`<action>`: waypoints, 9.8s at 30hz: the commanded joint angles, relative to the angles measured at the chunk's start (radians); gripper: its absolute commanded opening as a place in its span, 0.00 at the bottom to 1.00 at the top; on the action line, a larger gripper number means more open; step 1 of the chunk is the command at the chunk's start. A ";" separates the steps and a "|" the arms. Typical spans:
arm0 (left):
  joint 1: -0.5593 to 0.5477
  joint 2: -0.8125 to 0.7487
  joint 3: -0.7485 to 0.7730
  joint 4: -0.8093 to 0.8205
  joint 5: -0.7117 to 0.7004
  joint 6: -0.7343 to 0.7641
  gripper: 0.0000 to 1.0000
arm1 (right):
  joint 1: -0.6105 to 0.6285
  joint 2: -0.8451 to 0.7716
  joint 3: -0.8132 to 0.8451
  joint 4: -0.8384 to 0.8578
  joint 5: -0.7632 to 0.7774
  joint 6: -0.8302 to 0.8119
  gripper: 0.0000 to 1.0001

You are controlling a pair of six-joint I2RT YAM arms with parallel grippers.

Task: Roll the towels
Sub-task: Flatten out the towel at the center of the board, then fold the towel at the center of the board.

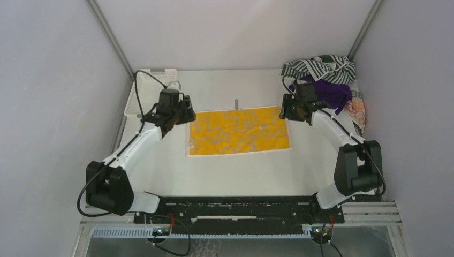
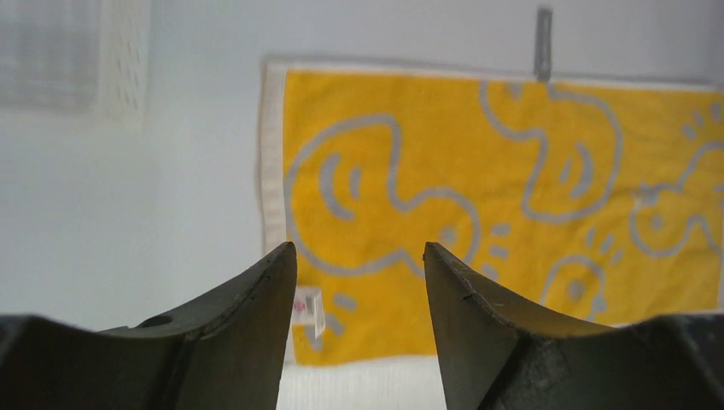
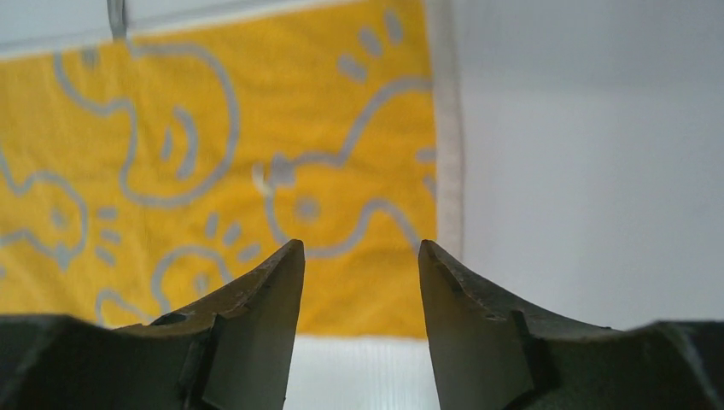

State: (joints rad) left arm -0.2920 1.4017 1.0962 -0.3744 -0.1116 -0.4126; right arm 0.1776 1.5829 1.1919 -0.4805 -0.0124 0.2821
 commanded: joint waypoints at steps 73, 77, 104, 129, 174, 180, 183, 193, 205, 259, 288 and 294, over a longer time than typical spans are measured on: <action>0.047 0.467 0.409 -0.255 -0.095 0.096 0.51 | -0.104 0.209 0.144 0.002 -0.047 -0.044 0.43; 0.059 0.526 0.435 -0.255 -0.068 0.103 0.48 | -0.079 0.242 0.153 0.015 -0.028 -0.058 0.43; 0.090 0.702 0.535 -0.284 0.018 0.112 0.41 | -0.033 0.320 0.187 0.021 -0.017 -0.079 0.43; 0.090 0.747 0.536 -0.318 0.039 0.118 0.24 | -0.032 0.513 0.451 -0.111 0.015 -0.112 0.44; 0.090 0.752 0.542 -0.328 0.047 0.129 0.22 | -0.062 0.618 0.635 -0.237 0.060 -0.144 0.42; 0.090 0.754 0.545 -0.328 0.049 0.129 0.22 | -0.061 0.688 0.673 -0.267 0.066 -0.155 0.42; 0.090 0.756 0.547 -0.329 0.049 0.130 0.22 | -0.051 0.717 0.694 -0.301 0.071 -0.172 0.42; 0.090 0.754 0.547 -0.333 0.053 0.131 0.22 | -0.037 0.740 0.678 -0.371 0.107 -0.192 0.39; 0.090 0.742 0.552 -0.331 0.044 0.139 0.00 | -0.068 0.710 0.650 -0.328 0.054 -0.187 0.02; 0.046 0.075 -0.060 -0.187 -0.004 0.017 0.00 | -0.052 -0.098 -0.107 -0.043 0.108 0.030 0.00; -0.004 0.028 -0.105 -0.090 -0.127 0.067 0.00 | -0.054 -0.192 -0.264 0.139 0.103 0.116 0.00; -0.004 0.093 0.028 -0.082 -0.139 0.156 0.00 | -0.088 -0.144 -0.179 0.168 0.076 0.109 0.00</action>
State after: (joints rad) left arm -0.2993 1.4631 1.0027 -0.4858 -0.1879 -0.3515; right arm 0.1215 1.4120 0.9306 -0.3786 0.0441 0.3996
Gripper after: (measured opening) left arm 0.010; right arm 0.024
